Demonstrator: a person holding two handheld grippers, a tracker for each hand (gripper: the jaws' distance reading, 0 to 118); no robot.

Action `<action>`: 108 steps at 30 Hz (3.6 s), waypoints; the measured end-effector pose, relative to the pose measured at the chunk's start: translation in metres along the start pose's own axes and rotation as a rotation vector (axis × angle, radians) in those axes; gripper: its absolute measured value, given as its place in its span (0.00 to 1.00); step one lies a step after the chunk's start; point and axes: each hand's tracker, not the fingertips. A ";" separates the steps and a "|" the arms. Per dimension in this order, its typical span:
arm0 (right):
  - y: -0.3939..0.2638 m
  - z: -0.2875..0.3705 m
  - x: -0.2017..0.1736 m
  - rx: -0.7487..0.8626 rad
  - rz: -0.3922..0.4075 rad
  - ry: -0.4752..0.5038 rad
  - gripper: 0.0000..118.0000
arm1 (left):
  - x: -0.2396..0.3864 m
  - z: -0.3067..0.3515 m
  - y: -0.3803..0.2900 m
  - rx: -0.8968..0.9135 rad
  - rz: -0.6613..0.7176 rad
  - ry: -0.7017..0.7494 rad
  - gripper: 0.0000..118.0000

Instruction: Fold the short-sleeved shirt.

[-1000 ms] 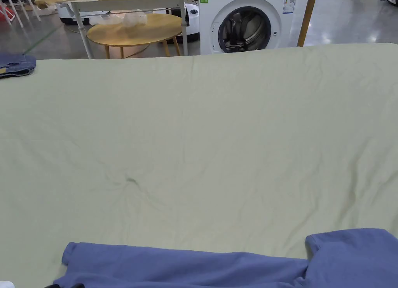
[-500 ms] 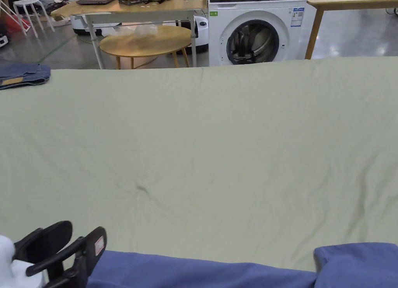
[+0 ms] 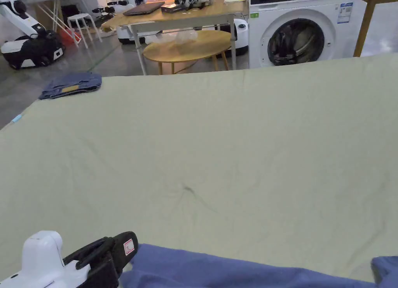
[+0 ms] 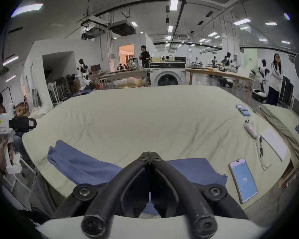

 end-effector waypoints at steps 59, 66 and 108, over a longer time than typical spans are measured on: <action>-0.055 0.002 0.034 -0.140 -0.277 0.036 0.00 | 0.059 -0.133 -0.043 -0.296 0.157 -0.340 0.43; -0.059 0.005 0.035 -0.147 -0.282 0.035 0.00 | 0.017 -0.134 -0.058 -0.315 0.271 -0.251 0.00; -0.065 -0.002 0.032 -0.207 -0.286 0.054 0.00 | -0.089 -0.087 -0.079 -0.130 0.765 -0.309 0.05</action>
